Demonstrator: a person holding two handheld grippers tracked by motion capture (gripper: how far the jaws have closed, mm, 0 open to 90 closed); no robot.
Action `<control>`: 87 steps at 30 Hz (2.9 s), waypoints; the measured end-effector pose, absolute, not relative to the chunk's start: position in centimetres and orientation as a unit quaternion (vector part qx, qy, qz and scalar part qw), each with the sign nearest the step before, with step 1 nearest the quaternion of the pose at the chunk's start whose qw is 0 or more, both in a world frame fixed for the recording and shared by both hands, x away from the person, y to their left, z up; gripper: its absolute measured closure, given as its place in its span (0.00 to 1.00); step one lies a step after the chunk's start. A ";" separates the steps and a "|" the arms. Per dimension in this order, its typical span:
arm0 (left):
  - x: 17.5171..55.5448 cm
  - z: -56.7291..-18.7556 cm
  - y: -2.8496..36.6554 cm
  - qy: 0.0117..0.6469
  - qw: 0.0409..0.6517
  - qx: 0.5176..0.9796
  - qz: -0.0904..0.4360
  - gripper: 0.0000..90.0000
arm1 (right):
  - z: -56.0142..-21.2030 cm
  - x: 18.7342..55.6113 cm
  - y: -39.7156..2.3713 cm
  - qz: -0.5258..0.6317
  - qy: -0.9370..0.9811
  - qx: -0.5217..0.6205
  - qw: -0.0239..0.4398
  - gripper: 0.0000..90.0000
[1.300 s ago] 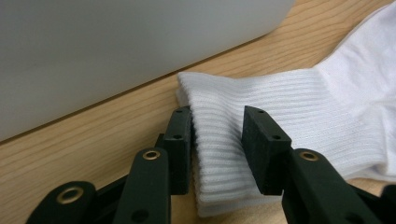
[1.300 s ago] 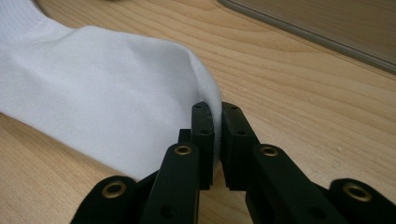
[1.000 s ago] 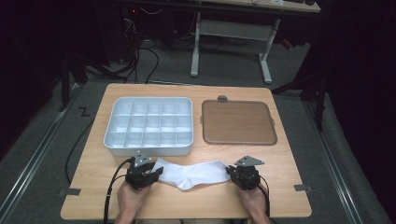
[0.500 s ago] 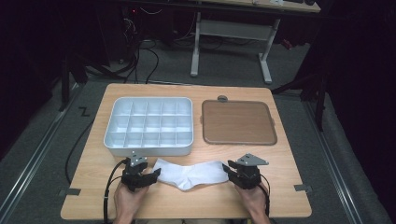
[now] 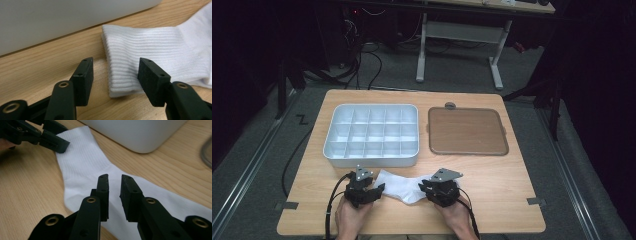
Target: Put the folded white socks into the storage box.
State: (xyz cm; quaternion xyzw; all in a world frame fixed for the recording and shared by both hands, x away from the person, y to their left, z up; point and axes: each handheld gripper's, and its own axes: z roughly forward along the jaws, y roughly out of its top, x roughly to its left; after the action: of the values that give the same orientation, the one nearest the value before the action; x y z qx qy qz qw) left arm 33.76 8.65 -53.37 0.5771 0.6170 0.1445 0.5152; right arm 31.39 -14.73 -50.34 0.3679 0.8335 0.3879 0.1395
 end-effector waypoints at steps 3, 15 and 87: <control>33.8 -53.3 8.7 0.620 0.513 0.577 0.139 0.58 | -50.7 31.5 -13.3 0.386 0.838 0.360 0.133 0.87; 33.6 -53.3 9.2 0.619 0.531 0.567 0.114 0.81 | -51.9 32.0 -11.6 0.358 0.853 0.358 0.129 0.88; 33.8 -45.2 10.6 0.556 0.623 0.550 -0.009 0.91 | -52.7 31.8 -5.7 0.356 0.870 0.318 0.121 0.86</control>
State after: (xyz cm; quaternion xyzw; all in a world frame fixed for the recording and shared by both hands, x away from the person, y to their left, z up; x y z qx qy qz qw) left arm 33.76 10.61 -45.23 0.5496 0.5561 -0.0087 0.6233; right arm 31.83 -5.66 -52.69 0.3179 0.8704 0.3560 0.1210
